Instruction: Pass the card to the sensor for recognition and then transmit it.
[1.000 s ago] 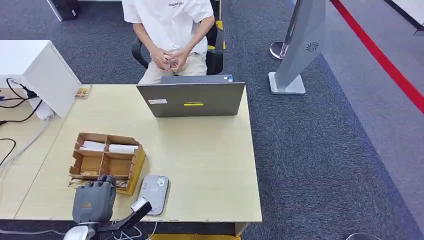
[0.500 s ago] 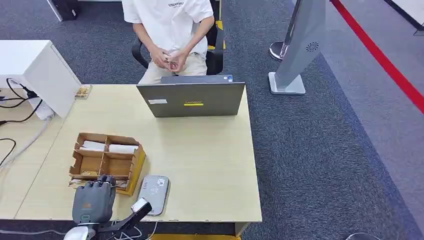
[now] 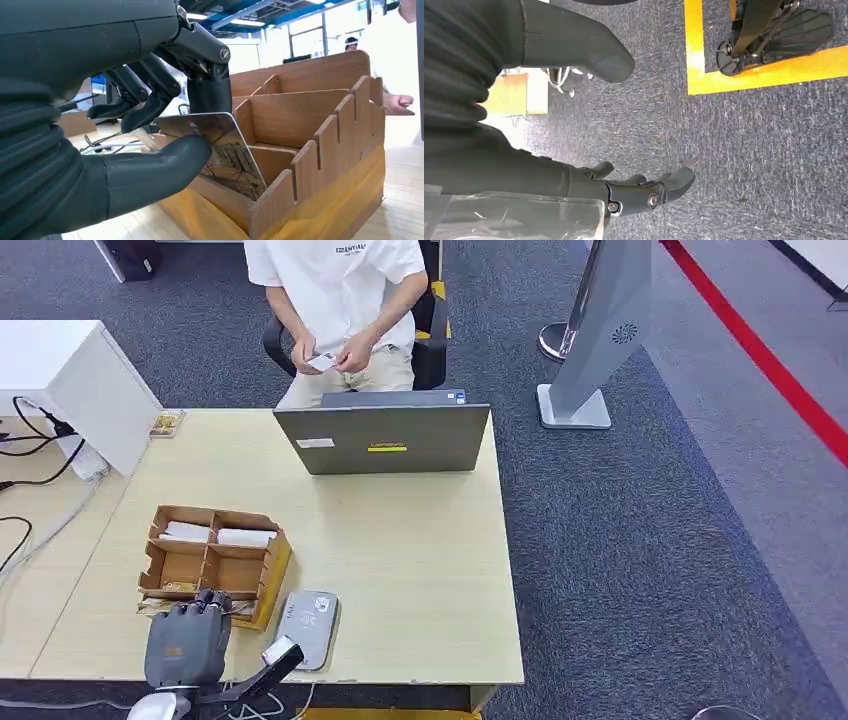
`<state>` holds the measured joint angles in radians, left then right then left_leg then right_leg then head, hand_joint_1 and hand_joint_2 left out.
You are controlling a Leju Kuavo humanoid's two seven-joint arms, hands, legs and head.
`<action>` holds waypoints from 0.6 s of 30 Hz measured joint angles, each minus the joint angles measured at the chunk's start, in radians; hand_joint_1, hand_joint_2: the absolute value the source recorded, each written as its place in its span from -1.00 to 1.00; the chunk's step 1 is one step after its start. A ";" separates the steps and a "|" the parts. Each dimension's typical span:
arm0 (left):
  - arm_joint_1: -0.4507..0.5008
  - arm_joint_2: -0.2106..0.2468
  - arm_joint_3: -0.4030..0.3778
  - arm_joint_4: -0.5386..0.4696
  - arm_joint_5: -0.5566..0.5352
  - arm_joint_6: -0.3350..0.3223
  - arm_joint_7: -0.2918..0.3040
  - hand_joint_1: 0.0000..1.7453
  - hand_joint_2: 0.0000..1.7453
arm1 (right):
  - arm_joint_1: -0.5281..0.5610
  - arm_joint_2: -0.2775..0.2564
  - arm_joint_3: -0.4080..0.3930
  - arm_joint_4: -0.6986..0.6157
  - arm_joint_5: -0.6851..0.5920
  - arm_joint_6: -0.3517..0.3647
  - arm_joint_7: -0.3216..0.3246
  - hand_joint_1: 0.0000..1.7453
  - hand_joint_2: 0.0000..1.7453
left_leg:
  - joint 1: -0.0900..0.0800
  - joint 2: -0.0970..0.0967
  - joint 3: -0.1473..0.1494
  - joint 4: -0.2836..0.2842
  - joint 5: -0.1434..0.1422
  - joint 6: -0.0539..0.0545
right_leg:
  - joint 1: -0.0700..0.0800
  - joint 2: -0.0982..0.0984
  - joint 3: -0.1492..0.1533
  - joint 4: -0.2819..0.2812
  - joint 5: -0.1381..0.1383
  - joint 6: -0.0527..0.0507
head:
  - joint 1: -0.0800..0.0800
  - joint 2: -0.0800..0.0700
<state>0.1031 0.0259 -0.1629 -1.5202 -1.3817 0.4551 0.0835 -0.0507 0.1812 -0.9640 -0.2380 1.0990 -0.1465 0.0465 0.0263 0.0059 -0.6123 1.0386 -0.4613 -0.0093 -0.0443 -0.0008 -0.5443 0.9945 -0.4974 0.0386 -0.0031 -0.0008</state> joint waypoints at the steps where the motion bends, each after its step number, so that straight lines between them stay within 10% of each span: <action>1: 0.000 0.000 0.000 0.000 -0.005 -0.003 0.004 1.00 1.00 | 0.000 0.000 0.000 0.000 0.000 0.000 0.000 -1.00 1.00 | 0.000 0.000 0.000 0.000 0.000 0.000 | 0.000 0.000 0.000 0.000 0.000 0.000 | 0.000 0.000; 10: 0.023 0.066 -0.055 -0.185 -0.057 -0.144 0.029 1.00 1.00 | 0.001 0.002 -0.023 0.000 -0.022 -0.001 0.002 -1.00 1.00 | 0.000 0.000 0.000 0.000 0.000 0.000 | 0.000 0.000 -0.001 0.000 0.000 0.000 | 0.000 0.000; 18: 0.005 0.232 -0.167 -0.420 -0.052 -0.180 -0.005 1.00 1.00 | 0.005 0.007 -0.068 -0.001 -0.052 -0.002 -0.010 -1.00 1.00 | 0.000 0.000 0.000 0.000 0.000 0.000 | 0.000 0.000 -0.002 0.000 0.000 0.000 | 0.000 0.000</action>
<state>0.1081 0.2580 -0.3301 -1.9403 -1.4336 0.2747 0.0790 -0.0454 0.1885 -1.0323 -0.2392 1.0468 -0.1484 0.0366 0.0265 0.0058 -0.6122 1.0384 -0.4613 -0.0093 -0.0442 -0.0010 -0.5459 0.9945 -0.4976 0.0385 -0.0031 -0.0008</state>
